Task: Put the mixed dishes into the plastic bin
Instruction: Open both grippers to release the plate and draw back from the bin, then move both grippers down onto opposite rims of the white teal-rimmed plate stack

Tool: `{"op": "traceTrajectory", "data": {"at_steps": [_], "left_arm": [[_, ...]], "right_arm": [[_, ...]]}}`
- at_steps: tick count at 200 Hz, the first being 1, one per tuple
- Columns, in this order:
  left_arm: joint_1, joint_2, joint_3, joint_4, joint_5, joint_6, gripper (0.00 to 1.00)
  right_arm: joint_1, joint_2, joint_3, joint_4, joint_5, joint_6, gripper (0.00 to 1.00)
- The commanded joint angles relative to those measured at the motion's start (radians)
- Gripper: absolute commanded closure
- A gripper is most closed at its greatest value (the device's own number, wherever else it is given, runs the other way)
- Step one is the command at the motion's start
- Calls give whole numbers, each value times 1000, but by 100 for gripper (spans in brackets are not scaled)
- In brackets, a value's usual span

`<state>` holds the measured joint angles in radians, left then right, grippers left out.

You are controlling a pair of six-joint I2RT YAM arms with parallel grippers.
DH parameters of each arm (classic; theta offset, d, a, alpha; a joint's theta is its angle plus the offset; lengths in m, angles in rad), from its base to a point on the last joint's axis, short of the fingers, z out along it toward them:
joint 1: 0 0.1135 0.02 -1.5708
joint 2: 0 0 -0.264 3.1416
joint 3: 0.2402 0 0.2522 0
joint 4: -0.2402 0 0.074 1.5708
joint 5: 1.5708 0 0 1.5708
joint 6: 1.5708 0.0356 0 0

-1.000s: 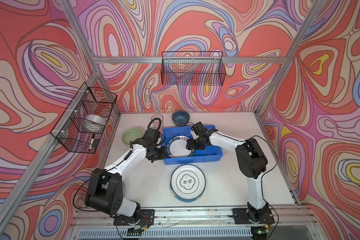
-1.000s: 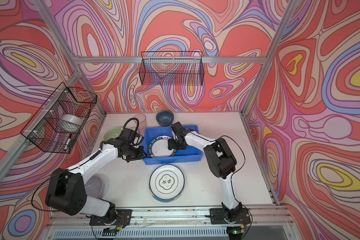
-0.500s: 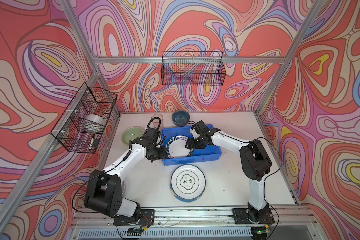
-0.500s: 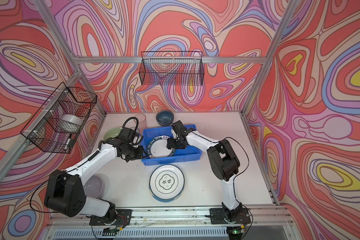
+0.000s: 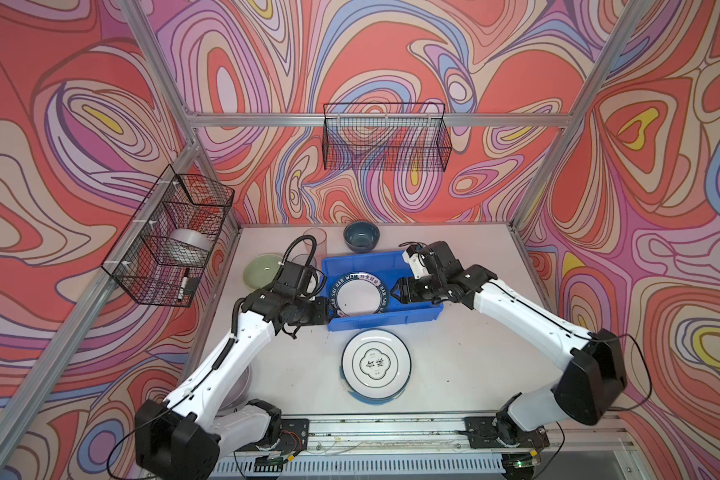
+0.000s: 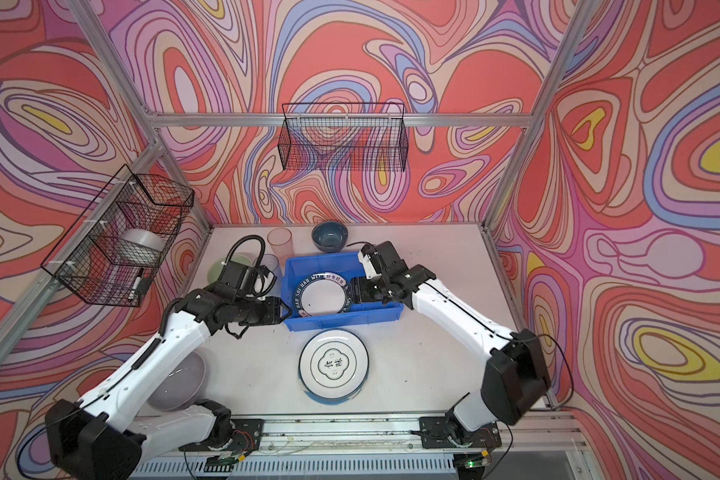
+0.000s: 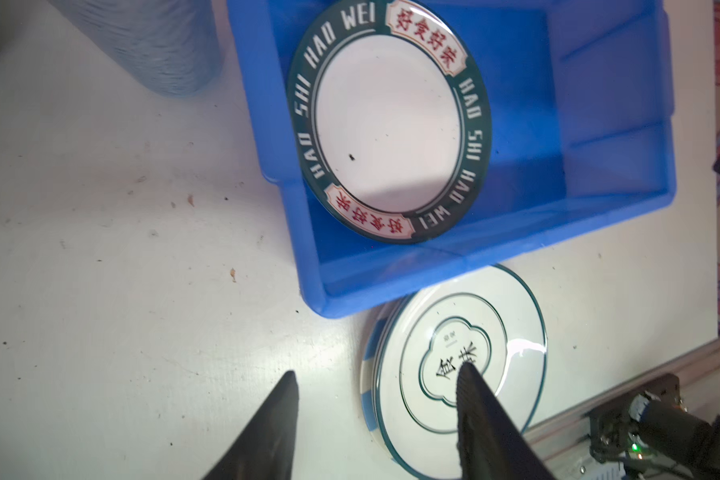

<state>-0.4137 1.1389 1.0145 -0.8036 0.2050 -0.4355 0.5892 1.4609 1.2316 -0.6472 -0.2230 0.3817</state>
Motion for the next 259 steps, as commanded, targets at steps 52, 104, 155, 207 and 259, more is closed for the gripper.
{"op": "traceTrajectory", "data": {"at_steps": [52, 104, 155, 207, 259], "left_arm": [[-214, -124, -248, 49, -10, -203, 58], [-284, -95, -356, 159, -31, -263, 65], [-298, -63, -402, 228, -32, -271, 72], [-300, -29, -428, 254, -42, -272, 82], [-300, -25, -445, 262, -50, -279, 88]], "right_arm": [[45, -247, -370, 45, -156, 105, 49], [75, -291, -531, 137, -171, 199, 59], [89, -255, -613, 235, -161, 245, 66], [89, -182, -622, 276, -146, 255, 71], [89, -151, -615, 293, -153, 258, 72]]}}
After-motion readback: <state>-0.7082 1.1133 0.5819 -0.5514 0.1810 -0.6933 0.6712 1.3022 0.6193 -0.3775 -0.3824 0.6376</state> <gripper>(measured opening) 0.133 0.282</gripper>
